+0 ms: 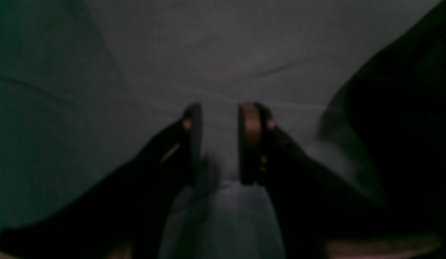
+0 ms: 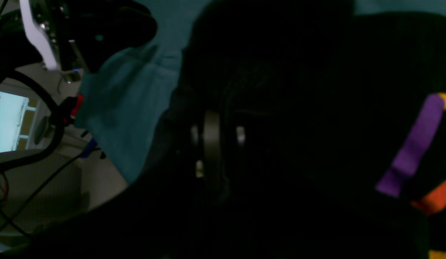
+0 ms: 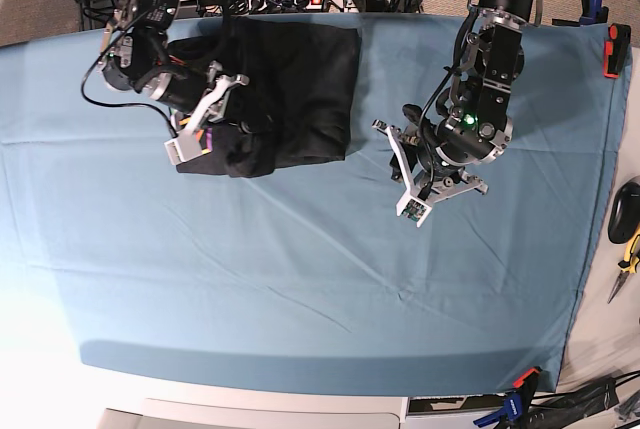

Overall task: Fold the T-shirt properly
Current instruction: 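Fold the held end over toward the left gripper with the right gripper, then lower the folded end onto the bundle and open the right gripper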

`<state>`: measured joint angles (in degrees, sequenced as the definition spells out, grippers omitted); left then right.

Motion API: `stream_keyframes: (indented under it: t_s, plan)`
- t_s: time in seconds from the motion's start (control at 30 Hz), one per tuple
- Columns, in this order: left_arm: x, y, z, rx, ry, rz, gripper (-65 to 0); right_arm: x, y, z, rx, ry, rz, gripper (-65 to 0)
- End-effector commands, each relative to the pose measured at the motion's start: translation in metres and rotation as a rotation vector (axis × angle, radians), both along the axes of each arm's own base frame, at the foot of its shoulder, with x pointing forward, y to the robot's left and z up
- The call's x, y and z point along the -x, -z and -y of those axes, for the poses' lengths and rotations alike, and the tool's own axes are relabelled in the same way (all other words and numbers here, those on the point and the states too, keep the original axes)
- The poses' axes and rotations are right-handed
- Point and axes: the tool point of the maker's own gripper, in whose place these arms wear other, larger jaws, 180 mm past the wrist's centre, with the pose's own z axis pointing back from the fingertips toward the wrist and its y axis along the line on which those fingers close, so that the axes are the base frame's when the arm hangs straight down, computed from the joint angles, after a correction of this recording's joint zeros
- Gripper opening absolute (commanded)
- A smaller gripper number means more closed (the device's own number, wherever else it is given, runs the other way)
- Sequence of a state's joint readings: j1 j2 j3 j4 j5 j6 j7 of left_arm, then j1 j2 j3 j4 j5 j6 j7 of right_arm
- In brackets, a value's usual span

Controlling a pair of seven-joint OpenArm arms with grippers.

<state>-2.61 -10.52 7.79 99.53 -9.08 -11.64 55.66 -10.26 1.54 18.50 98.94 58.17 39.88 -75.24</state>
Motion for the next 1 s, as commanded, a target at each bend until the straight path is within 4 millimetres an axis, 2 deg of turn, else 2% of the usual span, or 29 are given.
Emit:
stream_keyframes:
  t_s: [0.0,0.17,0.47,0.57,0.77,0.97]
  plan:
    - [-0.01,-0.015,0.002,0.014,0.002,0.053,-46.5,-0.009,-0.013,-0.003,-0.022,0.008,0.052,-65.0]
    - [-0.011,-0.015,0.002,0.015,0.002,0.055,-46.5,-0.009,-0.012,-0.008,-0.022,-0.003,0.053,-65.0]
    - [-0.011,-0.015,0.002,0.015,0.002,0.057,-46.5,-0.014,-0.006,-0.006,0.031,0.021,0.063,-65.0]
    - [-0.011,-0.015,0.002,0.015,0.002,0.056,-46.5,-0.015,-0.003,-0.015,0.053,-0.005,0.067,-65.0]
    - [-0.011,-0.015,0.002,0.015,0.002,0.056,-46.5,-0.012,0.002,-0.044,0.097,-0.101,0.08,-65.0]
    - [-0.011,-0.015,0.002,0.015,0.002,0.056,-46.5,-0.012,0.007,-0.049,0.138,-0.122,0.09,-65.0]
